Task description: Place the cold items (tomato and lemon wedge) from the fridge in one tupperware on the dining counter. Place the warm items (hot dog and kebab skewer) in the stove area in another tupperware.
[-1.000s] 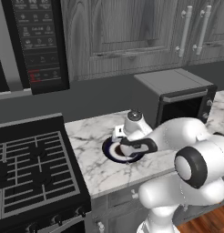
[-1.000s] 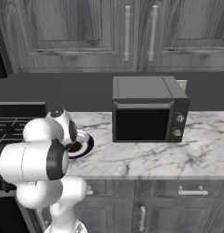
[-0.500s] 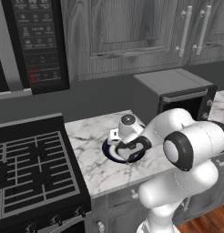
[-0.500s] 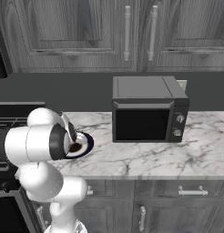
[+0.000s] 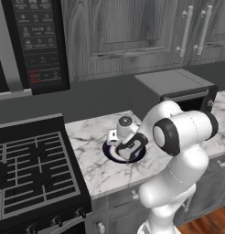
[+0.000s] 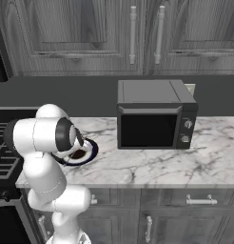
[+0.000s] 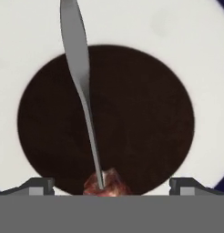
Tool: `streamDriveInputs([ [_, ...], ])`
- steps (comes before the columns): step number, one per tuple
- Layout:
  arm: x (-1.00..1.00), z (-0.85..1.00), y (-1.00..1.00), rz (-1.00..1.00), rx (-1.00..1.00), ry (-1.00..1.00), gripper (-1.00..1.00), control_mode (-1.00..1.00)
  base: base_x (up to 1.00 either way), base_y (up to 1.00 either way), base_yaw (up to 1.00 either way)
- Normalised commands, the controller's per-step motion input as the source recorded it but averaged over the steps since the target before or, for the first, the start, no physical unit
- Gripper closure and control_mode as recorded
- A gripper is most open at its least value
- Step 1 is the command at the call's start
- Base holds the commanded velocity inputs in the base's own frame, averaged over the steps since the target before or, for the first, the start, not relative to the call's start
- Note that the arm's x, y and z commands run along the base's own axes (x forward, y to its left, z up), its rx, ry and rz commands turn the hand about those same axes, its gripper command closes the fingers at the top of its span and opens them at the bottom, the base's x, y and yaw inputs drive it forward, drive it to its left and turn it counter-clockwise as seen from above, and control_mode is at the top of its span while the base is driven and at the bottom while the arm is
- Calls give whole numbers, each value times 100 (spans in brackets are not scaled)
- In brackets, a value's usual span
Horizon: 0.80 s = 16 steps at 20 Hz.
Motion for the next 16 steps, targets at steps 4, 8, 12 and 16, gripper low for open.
streamDriveInputs([
  [4,11,-46,0,-3,0,0,-100,-100,0,0,0],
  [8,2,-40,3,-4,0,0,100,-100,0,0,0],
  [12,0,-26,0,-6,8,-4,100,-100,0,0,0],
  [16,0,-16,4,-7,24,-11,100,-100,0,0,0],
])
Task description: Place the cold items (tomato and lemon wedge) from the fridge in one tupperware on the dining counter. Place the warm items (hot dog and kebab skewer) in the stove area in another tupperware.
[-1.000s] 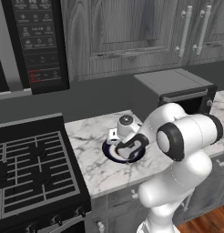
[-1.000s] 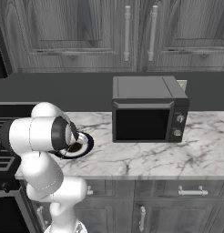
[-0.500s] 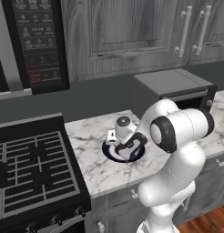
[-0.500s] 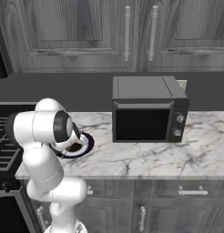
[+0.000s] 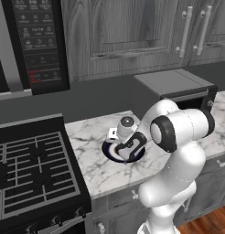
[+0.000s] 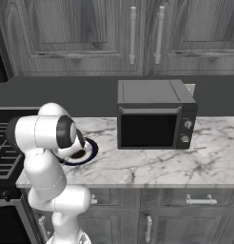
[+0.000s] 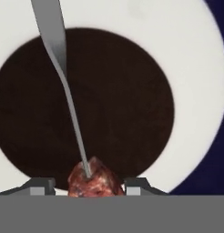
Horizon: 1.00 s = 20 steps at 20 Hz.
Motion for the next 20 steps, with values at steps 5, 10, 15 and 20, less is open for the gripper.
streamDriveInputs([
  [5,0,-20,9,-9,28,-9,100,-100,0,0,0],
  [10,6,-16,12,-11,23,-7,100,-100,0,0,0],
  [15,17,-2,19,-7,12,14,100,-100,0,0,0],
  [20,14,0,25,-4,3,25,100,-100,0,0,0],
])
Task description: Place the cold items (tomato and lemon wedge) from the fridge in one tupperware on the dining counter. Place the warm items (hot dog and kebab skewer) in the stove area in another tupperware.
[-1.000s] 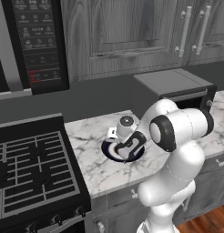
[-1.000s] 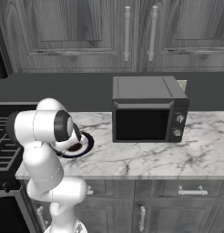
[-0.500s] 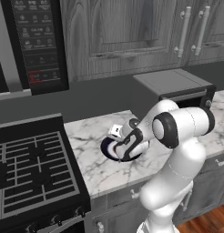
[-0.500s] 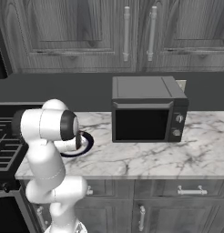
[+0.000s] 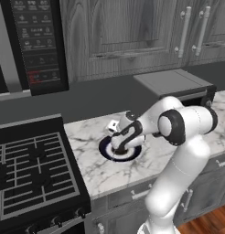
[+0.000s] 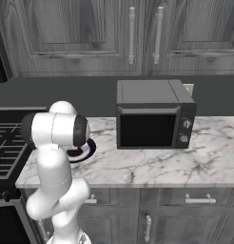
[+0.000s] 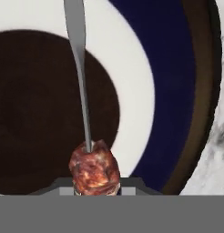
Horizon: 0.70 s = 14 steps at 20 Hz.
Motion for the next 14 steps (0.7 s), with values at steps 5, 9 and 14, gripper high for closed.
streamDriveInputs([
  [5,1,-4,28,-6,-5,15,100,-100,0,0,0],
  [9,-24,-15,13,-11,-7,0,100,-100,0,0,0],
  [14,-88,20,0,-11,2,-19,100,-100,0,0,0],
])
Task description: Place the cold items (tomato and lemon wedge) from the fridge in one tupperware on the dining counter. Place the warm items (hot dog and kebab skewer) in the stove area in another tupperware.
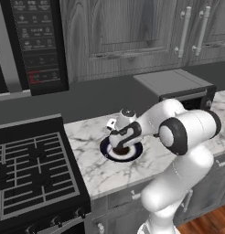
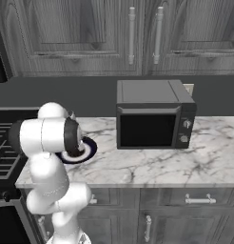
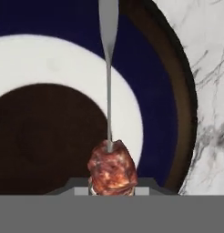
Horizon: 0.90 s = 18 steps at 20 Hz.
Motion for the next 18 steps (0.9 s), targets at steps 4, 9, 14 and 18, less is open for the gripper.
streamDriveInputs([
  [4,-100,94,0,-2,15,-24,100,-100,0,0,0],
  [9,-100,100,-21,-2,11,-5,100,-100,0,0,0],
  [14,-97,100,-58,-9,7,3,100,-100,0,0,0],
  [18,-99,100,-61,-24,7,17,100,-100,0,0,0],
])
